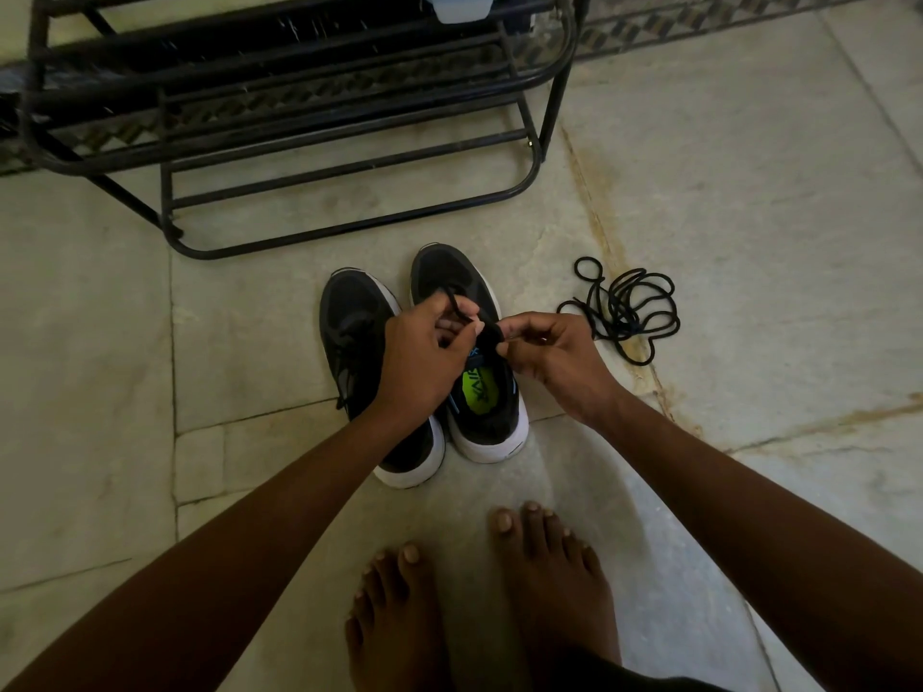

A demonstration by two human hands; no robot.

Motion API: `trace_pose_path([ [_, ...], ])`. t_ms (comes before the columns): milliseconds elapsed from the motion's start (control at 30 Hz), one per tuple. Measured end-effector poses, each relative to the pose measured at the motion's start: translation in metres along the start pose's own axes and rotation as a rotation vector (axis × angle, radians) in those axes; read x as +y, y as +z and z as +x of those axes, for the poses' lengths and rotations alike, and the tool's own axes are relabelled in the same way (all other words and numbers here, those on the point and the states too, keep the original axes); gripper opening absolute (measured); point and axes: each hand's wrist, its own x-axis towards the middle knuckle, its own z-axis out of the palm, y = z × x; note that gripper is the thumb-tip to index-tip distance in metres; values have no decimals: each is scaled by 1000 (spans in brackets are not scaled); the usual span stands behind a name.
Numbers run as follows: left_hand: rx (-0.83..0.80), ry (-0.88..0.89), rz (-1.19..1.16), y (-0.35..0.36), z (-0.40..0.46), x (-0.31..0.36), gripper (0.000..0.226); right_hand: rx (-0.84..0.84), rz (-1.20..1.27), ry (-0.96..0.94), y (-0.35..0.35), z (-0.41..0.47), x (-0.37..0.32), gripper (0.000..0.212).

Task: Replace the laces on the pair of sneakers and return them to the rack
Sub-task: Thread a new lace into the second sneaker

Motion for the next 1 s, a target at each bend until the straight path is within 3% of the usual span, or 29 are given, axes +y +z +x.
trace_pose_path([
  [633, 50, 123, 103, 4, -8, 2, 10, 6, -46, -26, 2, -1, -5, 20],
  [1000, -51, 401, 476, -2, -4, 8, 8, 11, -32, -25, 3, -2, -6, 21],
])
